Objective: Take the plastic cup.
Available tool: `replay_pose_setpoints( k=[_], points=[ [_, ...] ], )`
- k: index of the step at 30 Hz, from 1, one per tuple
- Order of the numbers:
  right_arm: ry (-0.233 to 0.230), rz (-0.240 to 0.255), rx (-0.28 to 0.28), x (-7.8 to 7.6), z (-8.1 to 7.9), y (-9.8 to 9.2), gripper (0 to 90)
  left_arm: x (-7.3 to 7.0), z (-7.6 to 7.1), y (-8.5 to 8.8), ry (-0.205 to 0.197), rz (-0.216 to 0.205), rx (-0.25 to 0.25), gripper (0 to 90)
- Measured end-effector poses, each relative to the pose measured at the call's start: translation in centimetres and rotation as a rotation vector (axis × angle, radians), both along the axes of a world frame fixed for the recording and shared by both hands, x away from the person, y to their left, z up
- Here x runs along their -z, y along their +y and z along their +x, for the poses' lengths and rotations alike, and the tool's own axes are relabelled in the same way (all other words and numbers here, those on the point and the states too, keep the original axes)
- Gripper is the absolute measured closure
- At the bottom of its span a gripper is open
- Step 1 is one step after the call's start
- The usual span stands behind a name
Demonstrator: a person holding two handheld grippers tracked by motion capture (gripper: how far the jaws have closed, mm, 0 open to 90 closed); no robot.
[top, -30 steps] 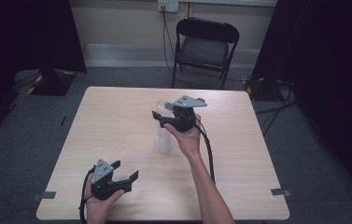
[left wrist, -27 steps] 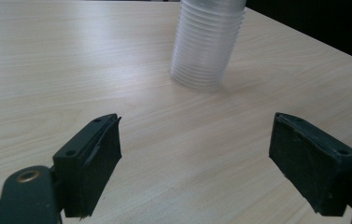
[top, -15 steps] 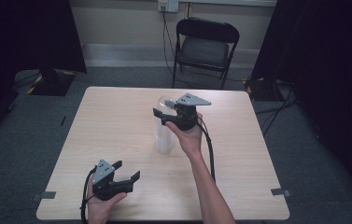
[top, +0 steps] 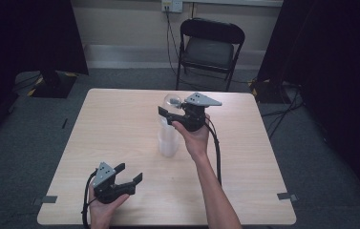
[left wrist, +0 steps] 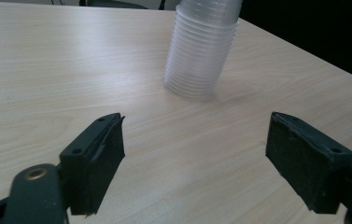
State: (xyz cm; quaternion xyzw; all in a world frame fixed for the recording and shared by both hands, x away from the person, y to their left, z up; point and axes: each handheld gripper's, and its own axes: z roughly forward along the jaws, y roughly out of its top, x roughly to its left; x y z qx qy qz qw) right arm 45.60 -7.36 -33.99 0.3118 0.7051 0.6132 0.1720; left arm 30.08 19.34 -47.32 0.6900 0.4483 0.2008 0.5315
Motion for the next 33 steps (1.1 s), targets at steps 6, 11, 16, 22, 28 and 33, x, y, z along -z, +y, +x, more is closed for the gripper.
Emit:
replay_pose_setpoints(
  k=[6,11,16,22,28,33],
  points=[
    [-0.021,0.025,-0.002,-0.8,-0.4,-0.4,40.5,-0.1,0.1,-0.2,-0.024,0.000,0.014,23.7],
    [-0.014,0.061,0.007,-1.1,-0.5,-1.2,41.4,-0.4,0.2,-0.5,-0.044,0.000,0.020,26.0],
    [-0.010,0.064,0.006,-1.2,-1.0,-1.7,42.2,-0.4,0.6,-0.8,-0.051,0.003,0.044,25.9],
    [-0.022,0.086,0.025,-1.1,-2.0,-3.0,42.1,-0.5,1.0,-1.1,-0.043,-0.032,0.087,27.0],
    [-0.006,0.118,0.047,-1.0,-3.1,-5.1,42.4,-0.7,1.3,-1.6,-0.056,-0.056,0.091,26.2],
    [0.020,0.123,0.071,-0.2,-4.0,-6.3,43.1,-0.8,1.5,-2.1,-0.058,-0.055,0.111,24.0]
  ],
)
